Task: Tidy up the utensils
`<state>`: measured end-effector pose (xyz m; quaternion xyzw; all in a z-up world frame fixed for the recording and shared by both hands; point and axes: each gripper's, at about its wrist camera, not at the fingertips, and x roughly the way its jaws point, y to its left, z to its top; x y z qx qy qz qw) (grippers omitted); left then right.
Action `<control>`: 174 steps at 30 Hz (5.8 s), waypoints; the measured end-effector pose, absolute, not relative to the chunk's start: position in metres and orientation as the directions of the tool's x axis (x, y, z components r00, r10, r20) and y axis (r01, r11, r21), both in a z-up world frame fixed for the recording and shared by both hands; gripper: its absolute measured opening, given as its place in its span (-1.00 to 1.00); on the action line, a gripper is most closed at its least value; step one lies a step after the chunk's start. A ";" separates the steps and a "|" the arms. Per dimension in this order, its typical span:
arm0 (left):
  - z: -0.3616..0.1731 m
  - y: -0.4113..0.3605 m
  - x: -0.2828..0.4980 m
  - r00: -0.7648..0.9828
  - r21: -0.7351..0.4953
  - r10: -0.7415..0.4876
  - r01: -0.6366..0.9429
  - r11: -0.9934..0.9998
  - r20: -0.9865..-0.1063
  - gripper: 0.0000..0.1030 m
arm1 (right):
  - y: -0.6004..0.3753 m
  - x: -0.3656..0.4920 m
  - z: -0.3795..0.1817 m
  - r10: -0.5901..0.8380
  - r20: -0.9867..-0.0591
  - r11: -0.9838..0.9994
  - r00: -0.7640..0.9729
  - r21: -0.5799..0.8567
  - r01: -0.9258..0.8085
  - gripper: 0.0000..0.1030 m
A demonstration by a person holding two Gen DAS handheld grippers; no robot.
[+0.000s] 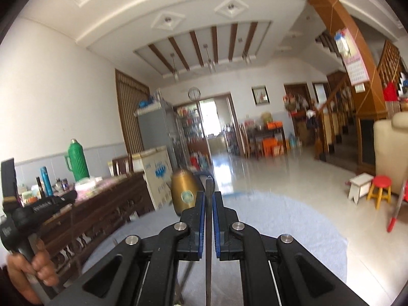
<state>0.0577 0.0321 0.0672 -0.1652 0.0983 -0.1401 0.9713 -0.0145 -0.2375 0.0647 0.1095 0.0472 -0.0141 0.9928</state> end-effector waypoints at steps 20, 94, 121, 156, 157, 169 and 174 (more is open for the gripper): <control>0.015 -0.019 0.059 0.986 -0.339 -0.159 0.130 0.932 -0.059 -0.90 | -0.174 -0.029 0.070 0.031 0.082 0.969 0.996 0.241 -0.050 -0.87; -0.146 -0.039 0.253 0.592 -0.100 -0.196 0.190 0.977 -0.782 0.37 | -0.355 0.078 -0.135 0.176 -0.611 0.774 0.772 0.571 0.275 -0.22; -0.163 -0.033 0.282 0.436 -0.041 -0.100 0.142 0.989 -0.894 0.36 | -0.364 0.084 -0.146 0.173 -0.608 0.752 0.775 0.590 0.295 -0.22; -0.157 0.006 0.311 0.466 -0.086 -0.178 0.213 0.973 -0.866 -0.90 | -0.296 0.195 -0.138 0.405 -0.685 0.889 0.605 0.451 -0.085 -0.43; -0.157 0.010 0.309 0.461 -0.096 -0.185 0.210 0.973 -0.868 -0.90 | -0.282 0.213 -0.136 0.427 -0.704 0.891 0.567 0.435 -0.130 -0.43; -0.141 0.036 0.330 0.436 -0.173 -0.242 0.191 0.966 -0.867 -0.81 | -0.143 0.340 -0.125 0.446 -0.811 0.864 0.379 0.279 -0.419 -0.42; -0.142 0.046 0.339 0.434 -0.175 -0.238 0.180 0.968 -0.869 -0.81 | -0.104 0.363 -0.142 0.345 -0.872 0.872 0.346 0.162 -0.461 -0.42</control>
